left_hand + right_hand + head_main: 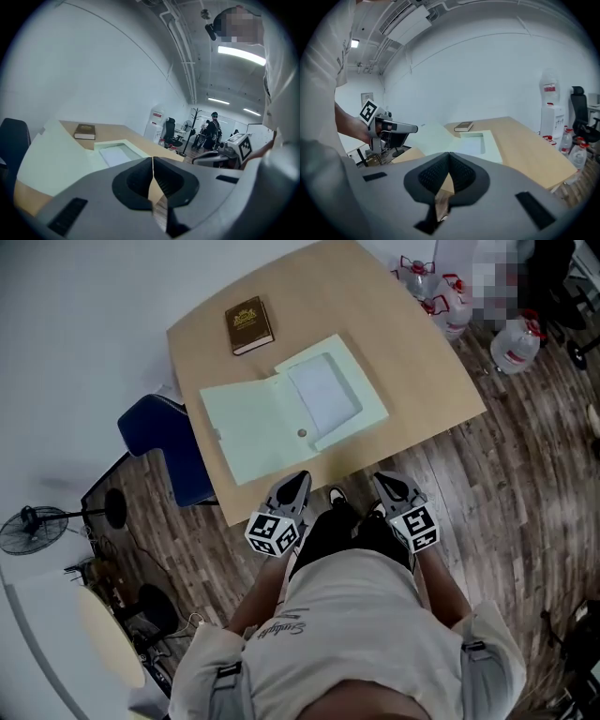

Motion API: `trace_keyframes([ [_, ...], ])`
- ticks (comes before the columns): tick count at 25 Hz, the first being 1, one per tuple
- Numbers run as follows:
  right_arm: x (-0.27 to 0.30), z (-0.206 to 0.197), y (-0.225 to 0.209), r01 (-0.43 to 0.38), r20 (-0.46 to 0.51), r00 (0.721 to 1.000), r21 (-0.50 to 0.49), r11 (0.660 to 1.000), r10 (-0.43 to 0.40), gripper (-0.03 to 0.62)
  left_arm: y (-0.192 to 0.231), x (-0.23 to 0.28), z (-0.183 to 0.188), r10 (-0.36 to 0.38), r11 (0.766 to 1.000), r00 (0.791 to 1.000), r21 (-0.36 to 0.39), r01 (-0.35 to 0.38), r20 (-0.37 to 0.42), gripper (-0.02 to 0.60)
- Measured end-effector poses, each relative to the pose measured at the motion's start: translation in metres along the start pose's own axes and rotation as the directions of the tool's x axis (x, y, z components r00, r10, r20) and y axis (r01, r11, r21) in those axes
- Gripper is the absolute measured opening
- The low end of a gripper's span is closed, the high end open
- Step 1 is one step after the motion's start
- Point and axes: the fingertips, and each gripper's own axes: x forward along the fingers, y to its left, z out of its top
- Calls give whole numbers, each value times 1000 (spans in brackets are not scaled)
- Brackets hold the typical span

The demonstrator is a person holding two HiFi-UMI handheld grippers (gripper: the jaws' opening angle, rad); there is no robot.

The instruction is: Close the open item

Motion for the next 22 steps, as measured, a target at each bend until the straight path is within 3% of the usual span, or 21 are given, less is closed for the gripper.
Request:
trace_keyframes([
  [4,35,9,7,-55,-27,998,-42,998,54,-9,27,3,-2,14,1000,1000,-22,-13,12,17],
  [8,69,25,3,-57,-61,997,-63,996,53,-9,51,11,7,2,999,999,-52,1,51,17],
  [14,120,86,3,-111,-54,993,-181,977,103,-11,82,27,46,-23,995,991,-97,35,130,17],
  [18,146,94,-2,-109,-67,993,-166,980,99,-11,93,26,71,-42,994,984,-92,59,175,17],
  [22,175,100,5,-140,-83,988,-159,977,128,-9,118,6,91,5,995,978,-98,16,210,17],
])
